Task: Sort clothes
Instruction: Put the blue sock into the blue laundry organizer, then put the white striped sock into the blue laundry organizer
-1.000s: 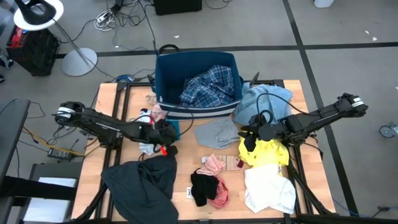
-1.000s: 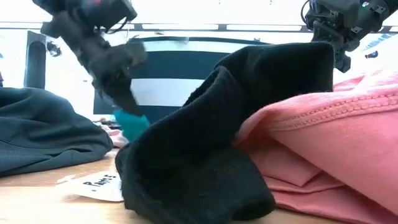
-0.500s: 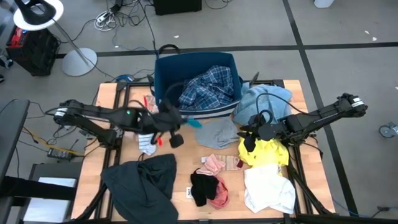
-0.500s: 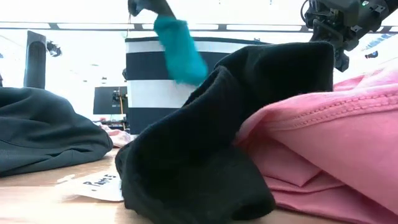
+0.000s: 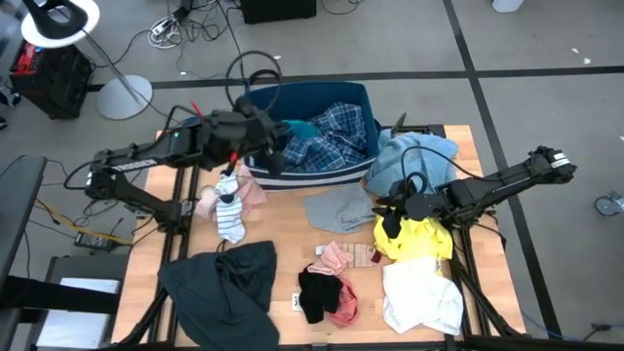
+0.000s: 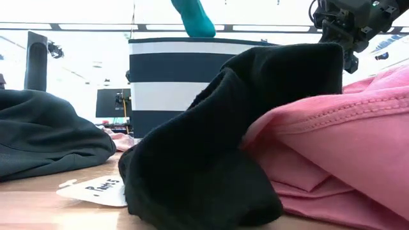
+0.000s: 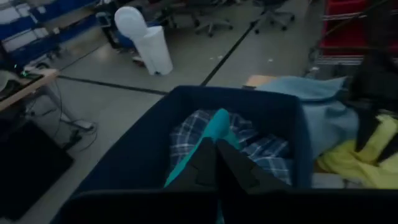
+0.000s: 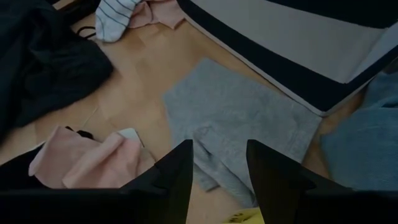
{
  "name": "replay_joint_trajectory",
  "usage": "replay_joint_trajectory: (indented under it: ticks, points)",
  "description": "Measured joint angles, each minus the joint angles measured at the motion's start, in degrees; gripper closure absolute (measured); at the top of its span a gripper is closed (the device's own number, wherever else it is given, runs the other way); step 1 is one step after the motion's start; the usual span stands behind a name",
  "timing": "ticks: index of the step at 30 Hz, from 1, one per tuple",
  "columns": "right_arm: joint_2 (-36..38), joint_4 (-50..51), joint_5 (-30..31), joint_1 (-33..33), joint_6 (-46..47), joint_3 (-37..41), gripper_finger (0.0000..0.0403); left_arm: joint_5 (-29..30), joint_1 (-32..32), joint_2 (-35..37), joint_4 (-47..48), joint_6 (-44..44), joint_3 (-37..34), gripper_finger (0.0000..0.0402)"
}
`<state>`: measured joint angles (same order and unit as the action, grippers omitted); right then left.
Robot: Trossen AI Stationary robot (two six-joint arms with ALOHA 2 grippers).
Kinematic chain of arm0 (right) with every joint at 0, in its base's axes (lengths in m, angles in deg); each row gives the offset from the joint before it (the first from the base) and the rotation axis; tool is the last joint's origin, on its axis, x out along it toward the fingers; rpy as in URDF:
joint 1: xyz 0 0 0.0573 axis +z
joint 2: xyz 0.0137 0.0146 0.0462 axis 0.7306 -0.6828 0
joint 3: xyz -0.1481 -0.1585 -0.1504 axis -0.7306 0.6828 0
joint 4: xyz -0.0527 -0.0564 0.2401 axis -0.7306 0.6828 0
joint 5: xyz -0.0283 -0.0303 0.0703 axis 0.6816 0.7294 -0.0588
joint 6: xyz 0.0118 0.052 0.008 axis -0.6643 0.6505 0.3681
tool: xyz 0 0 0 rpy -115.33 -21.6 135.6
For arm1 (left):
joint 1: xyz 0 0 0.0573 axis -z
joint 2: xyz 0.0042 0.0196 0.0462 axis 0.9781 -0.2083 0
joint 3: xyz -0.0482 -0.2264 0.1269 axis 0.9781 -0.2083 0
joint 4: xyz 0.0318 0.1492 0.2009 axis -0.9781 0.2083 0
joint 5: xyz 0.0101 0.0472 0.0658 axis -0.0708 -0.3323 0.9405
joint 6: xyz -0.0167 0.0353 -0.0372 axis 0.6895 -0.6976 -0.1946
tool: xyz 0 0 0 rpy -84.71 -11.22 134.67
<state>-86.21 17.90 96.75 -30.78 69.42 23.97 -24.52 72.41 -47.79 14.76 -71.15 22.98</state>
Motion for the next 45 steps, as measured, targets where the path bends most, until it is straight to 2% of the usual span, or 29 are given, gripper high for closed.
replay_joint_trajectory:
  ticks: [5,9,16,21,23,29,32,35,40,45]
  points:
    - [0.0,0.0,0.0,0.0,-0.2,0.0,0.0252,-2.3,-3.7,-2.5,5.0,3.0,0.0,0.0377]
    - [0.0,0.0,0.0,0.0,-0.2,0.0,0.0252,-5.2,-6.4,-4.5,10.5,6.5,0.0,0.0341]
    - [0.0,0.0,0.0,0.0,-0.2,0.0,0.0252,-5.8,-7.3,-5.6,15.9,9.0,-0.1,0.0284]
    - [0.0,0.2,-0.1,0.0,-0.2,0.0,0.0252,-5.5,-4.6,-4.0,20.7,10.1,-0.1,0.0278]
    - [0.0,0.2,-0.1,0.0,-0.2,0.0,0.0252,-3.5,-2.5,-3.6,24.9,11.8,-0.1,0.0278]
    - [0.0,0.5,-0.1,0.0,-0.5,0.0,0.0252,2.2,4.7,-3.3,41.2,23.5,-0.8,0.0278]
    - [0.0,0.5,-0.1,0.0,-0.5,0.0,0.0252,2.6,8.4,-0.8,43.2,29.2,-4.5,0.0281]
    - [0.0,0.5,-0.1,0.0,-0.5,0.0,0.0252,4.0,11.9,3.6,41.3,34.4,-10.3,0.0284]
    - [0.0,0.5,-0.1,0.0,-0.5,0.0,0.0252,5.4,16.3,12.6,36.7,44.2,-24.4,0.0284]
    - [0.0,0.5,-0.1,0.0,-0.6,0.0,0.0252,4.6,17.3,20.8,30.5,51.4,-38.9,0.0285]
